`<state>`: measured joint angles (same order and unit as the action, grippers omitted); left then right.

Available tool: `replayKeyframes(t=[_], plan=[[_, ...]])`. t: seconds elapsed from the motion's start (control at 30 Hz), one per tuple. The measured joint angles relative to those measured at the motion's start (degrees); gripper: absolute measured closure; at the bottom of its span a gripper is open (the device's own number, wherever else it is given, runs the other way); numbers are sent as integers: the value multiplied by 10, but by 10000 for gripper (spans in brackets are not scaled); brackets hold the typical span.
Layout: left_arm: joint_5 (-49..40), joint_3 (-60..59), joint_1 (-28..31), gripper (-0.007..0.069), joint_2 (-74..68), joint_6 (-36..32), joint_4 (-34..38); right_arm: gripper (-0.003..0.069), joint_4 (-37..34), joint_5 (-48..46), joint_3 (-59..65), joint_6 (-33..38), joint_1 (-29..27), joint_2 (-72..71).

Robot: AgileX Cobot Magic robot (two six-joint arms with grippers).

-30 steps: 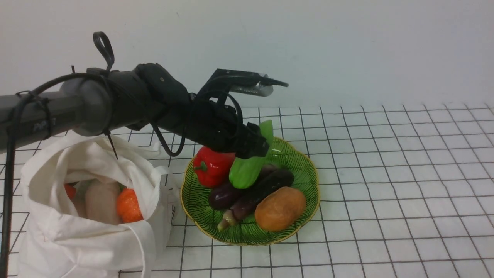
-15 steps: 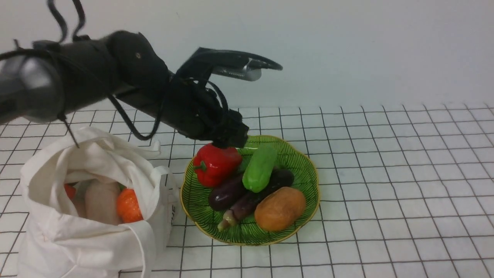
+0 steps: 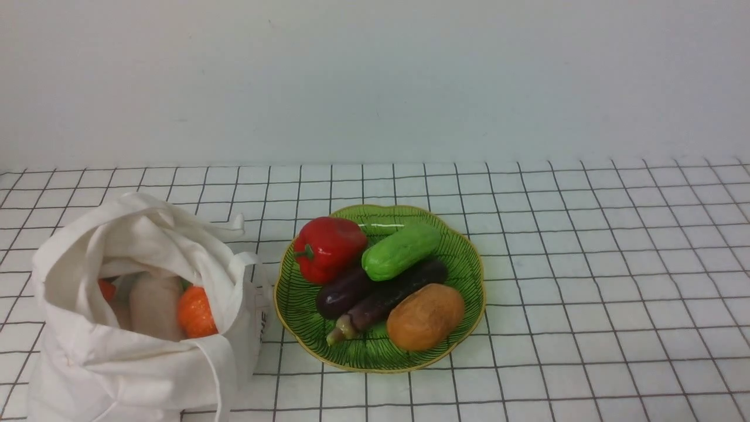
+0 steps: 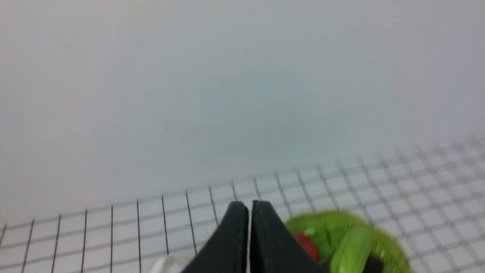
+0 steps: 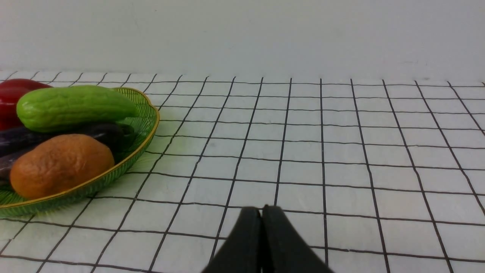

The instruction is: Take vegetables from bag on white checkered tablecloth place on plate.

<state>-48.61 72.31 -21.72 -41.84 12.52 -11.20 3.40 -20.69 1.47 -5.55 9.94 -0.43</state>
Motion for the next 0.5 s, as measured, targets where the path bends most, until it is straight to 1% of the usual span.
replayKeyframes(t=[0.07, 0.13, 0.2, 0.33, 0.4, 0.5], plan=[[43, -57, 0, 632, 111, 29, -4, 673, 0, 0, 0, 0, 0, 0], [67, -106, 0, 632, 173, 34, -5, 673, 0, 0, 0, 0, 0, 0], [73, -152, 0, 632, 237, 34, -5, 673, 0, 0, 0, 0, 0, 0], [83, -235, 0, 632, 331, 34, -1, 673, -1, 0, 0, 0, 0, 0], [103, -272, 0, 632, 391, 34, 4, 673, -1, 0, 0, 0, 0, 0], [134, -308, 0, 632, 428, 34, 5, 673, -1, -1, 0, 0, 0, 0]])
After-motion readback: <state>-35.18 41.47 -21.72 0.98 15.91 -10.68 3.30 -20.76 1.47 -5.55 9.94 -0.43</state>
